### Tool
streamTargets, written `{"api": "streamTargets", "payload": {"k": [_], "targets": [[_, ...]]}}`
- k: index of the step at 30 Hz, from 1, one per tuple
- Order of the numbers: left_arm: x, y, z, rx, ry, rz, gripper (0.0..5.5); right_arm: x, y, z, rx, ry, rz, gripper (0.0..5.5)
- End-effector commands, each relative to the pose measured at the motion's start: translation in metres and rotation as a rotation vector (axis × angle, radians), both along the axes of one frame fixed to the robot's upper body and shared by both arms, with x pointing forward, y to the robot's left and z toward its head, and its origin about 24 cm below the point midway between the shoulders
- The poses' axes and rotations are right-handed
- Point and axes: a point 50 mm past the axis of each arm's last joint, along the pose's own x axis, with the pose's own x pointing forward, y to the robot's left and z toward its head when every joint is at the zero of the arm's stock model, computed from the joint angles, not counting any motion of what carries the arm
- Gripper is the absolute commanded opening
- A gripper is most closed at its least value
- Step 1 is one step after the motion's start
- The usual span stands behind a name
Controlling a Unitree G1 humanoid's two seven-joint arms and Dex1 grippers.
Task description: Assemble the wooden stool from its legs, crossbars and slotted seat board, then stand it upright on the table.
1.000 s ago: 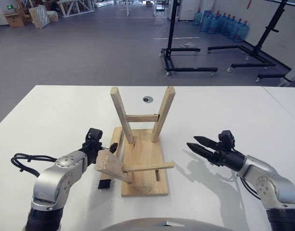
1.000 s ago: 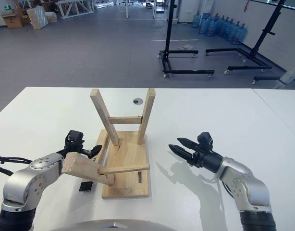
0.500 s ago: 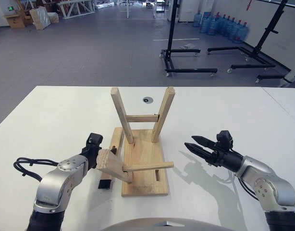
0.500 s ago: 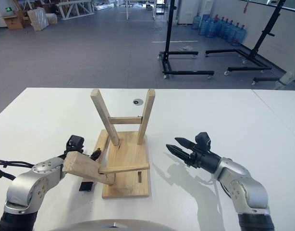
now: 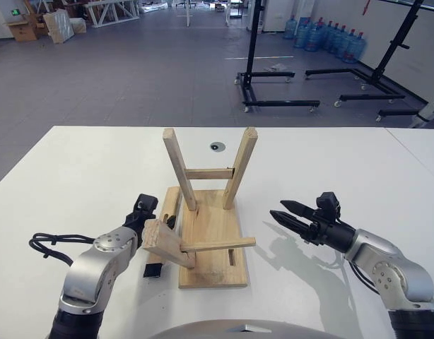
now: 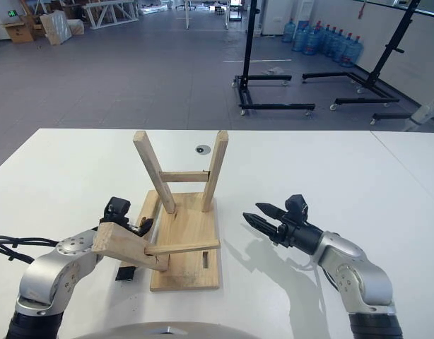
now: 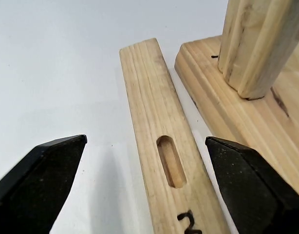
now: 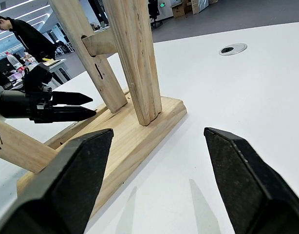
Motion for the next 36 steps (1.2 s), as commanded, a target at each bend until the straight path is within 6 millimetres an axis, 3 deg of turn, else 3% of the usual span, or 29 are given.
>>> {"api": "streamTargets", "payload": {"k": [1,7,15,21,26,29,32,36], "targets": [[-0.009,0.002,-0.018,0.037,0.100,-0.001,4.48,0.002,-0.001,0.003,-0.013,-0.006,0.005,3.43],[-0.010,0.029,-0.035,0.062,0.138,0.063,4.48,0.002,0.002,0.001,-0.018,-0.007,0.008,3.43],[-0.022,0.059,-0.066,0.060,0.221,0.029,3.33,0.005,0.010,-0.002,-0.012,-0.014,0.023,3.43],[-0.019,0.070,-0.069,0.067,0.217,0.042,2.83,0.004,0.009,-0.002,-0.015,-0.021,0.016,3.43],[-0.011,0.072,-0.070,0.019,0.175,0.041,2.74,0.004,0.009,-0.004,-0.016,-0.023,0.008,3.43],[0.012,0.071,-0.044,-0.098,-0.026,0.055,2.63,0.005,0.006,-0.001,0.000,-0.042,-0.007,3.43],[0.041,0.084,0.009,-0.222,-0.328,0.101,2.32,0.011,0.005,0.009,0.036,-0.081,0.001,3.43],[0.055,0.091,0.081,-0.376,-0.694,0.007,1.64,0.021,0.005,0.039,0.177,-0.179,0.011,3.43]]}}
